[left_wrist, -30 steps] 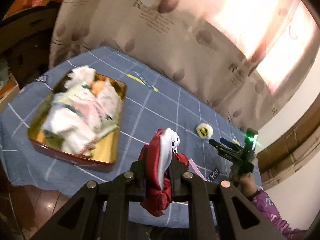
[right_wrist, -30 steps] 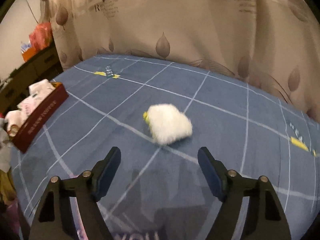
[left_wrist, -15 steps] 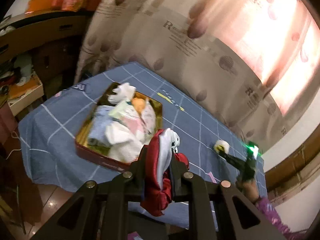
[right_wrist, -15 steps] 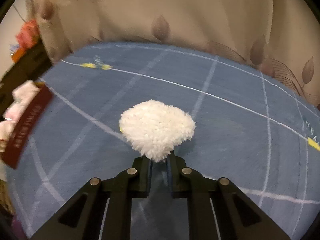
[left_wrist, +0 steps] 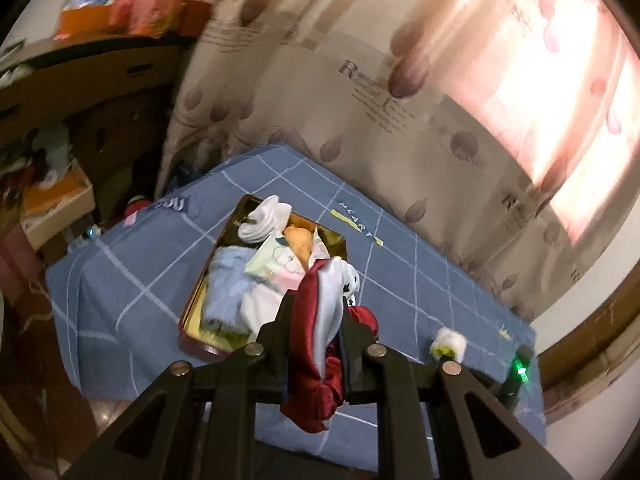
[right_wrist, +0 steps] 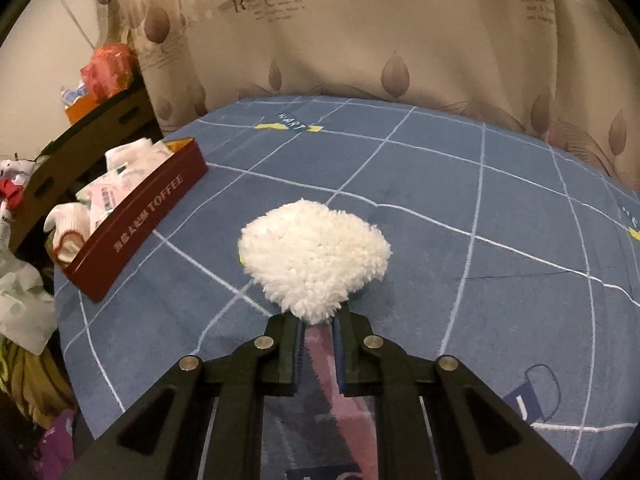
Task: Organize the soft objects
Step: 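Carry the red-and-white cloth into the gold tin and open the left gripper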
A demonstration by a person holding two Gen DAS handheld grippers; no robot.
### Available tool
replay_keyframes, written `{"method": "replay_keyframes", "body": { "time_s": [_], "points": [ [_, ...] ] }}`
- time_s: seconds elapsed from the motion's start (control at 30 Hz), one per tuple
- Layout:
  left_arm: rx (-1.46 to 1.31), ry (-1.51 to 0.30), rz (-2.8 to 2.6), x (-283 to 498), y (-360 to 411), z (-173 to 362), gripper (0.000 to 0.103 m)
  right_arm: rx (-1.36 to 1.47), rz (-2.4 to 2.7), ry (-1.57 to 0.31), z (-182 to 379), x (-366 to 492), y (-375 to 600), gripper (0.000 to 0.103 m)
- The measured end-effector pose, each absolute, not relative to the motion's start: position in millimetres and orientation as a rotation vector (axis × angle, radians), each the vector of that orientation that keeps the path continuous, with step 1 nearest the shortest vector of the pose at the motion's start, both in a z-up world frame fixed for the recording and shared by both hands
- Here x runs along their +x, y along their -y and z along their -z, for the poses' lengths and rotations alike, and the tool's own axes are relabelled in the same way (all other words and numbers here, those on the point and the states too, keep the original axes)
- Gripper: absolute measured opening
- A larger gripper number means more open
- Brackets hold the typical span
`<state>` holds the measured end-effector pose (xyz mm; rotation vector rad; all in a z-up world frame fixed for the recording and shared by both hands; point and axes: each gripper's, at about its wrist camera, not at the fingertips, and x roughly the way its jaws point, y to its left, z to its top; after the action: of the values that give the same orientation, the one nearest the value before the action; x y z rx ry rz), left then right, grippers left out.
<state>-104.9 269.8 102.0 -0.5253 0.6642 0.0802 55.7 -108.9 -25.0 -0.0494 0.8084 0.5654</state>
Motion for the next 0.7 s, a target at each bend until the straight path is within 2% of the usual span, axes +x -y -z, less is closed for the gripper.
{"method": "replay_keyframes", "body": {
  "time_s": [0.4,0.7],
  "points": [
    [-0.455,-0.720,-0.068,24,-289,-75,0.016,-0.080,-0.508,-0.825,31,59,108,0.011],
    [-0.446,-0.784,-0.104,70,-301,-43,0.019,-0.060,-0.499,-0.859,38,65,111,0.011]
  ]
}}
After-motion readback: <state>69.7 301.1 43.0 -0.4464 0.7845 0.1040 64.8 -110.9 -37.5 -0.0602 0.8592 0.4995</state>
